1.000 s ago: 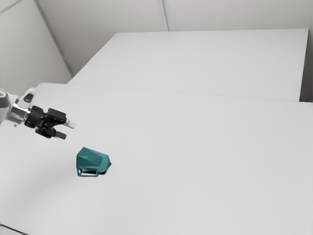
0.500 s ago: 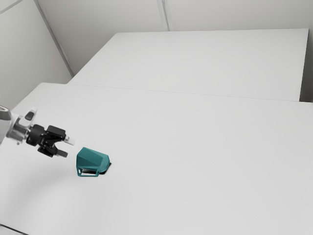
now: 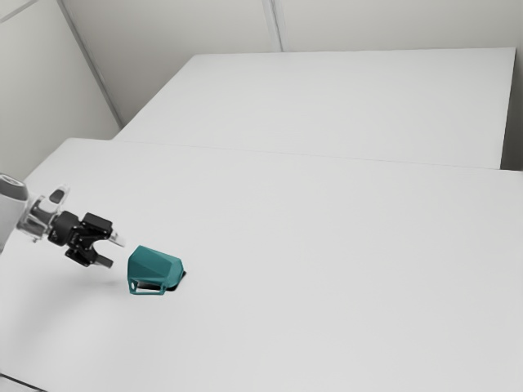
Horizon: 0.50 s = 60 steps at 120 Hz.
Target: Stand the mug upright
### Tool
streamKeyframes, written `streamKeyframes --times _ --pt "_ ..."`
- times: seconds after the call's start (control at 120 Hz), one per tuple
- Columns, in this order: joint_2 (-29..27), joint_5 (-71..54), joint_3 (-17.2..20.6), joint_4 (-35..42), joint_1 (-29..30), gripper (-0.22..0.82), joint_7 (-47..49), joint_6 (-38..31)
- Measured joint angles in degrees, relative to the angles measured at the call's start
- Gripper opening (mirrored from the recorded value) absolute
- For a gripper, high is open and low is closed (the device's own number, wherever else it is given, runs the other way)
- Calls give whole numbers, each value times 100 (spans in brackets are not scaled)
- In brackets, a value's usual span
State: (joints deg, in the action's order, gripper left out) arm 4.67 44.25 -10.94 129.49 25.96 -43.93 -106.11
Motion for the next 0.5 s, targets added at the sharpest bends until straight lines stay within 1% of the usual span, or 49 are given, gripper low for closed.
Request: streamKeyframes --times 0.183,0.5 --pt "243 24 31 -238 -21 60 23 -19" --pt "300 275 277 -239 -27 60 -33 -98"
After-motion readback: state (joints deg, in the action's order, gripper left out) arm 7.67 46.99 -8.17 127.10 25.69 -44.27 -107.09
